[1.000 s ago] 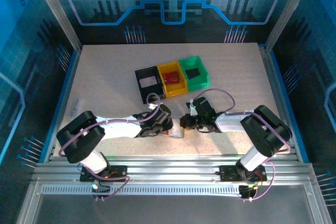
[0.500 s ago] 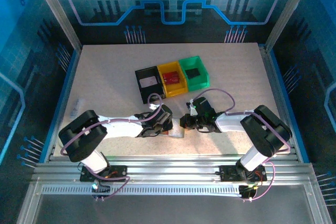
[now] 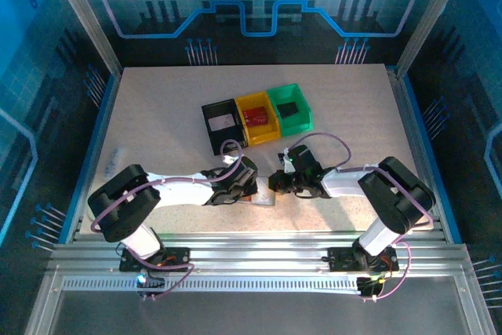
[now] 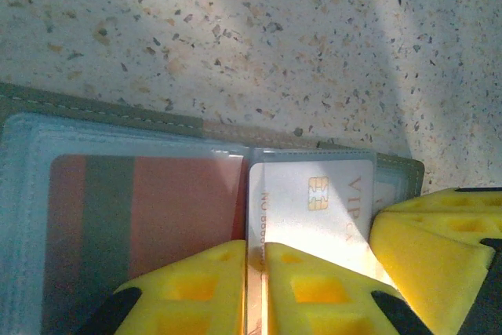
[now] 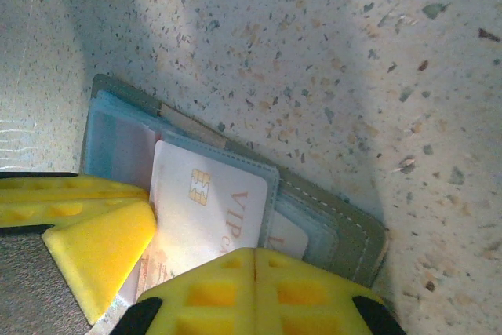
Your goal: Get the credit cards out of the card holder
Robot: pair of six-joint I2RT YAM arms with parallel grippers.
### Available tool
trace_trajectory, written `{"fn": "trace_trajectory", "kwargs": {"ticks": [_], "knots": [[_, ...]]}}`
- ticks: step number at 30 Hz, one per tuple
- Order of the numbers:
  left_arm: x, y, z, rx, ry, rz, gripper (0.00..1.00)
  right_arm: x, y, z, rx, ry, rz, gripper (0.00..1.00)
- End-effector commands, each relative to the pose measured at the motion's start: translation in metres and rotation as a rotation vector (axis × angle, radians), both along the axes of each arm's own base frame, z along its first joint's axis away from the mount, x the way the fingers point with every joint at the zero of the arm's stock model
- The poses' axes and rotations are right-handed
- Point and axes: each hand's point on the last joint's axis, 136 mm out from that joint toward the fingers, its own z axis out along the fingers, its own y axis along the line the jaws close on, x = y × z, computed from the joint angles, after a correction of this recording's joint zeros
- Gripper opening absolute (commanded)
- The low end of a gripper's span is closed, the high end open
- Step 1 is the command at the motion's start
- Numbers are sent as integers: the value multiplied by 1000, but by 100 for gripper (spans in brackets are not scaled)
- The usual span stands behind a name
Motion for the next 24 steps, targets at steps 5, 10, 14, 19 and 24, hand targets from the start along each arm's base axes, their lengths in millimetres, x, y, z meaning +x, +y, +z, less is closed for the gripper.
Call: {"fn": "trace_trajectory", "kwargs": {"ticks": [5,10,14,19,24], "knots": [[10,-14,18,-120,-77,21,10,-50,-31,-58,-185,204,8,0],[9,-14,24,-180,-109,33,10,-50,-30,-58,-183,207,10,0],[9,-13,29,-216,-137,40,9,-50,-30,-59,-185,206,12,0],[9,-15,37,-260,-168,35,4,-52,-29,-60,-185,211,14,0],[8,-17,38,-296,-177,34,0,-52,-27,-59,-185,205,16,0]]}}
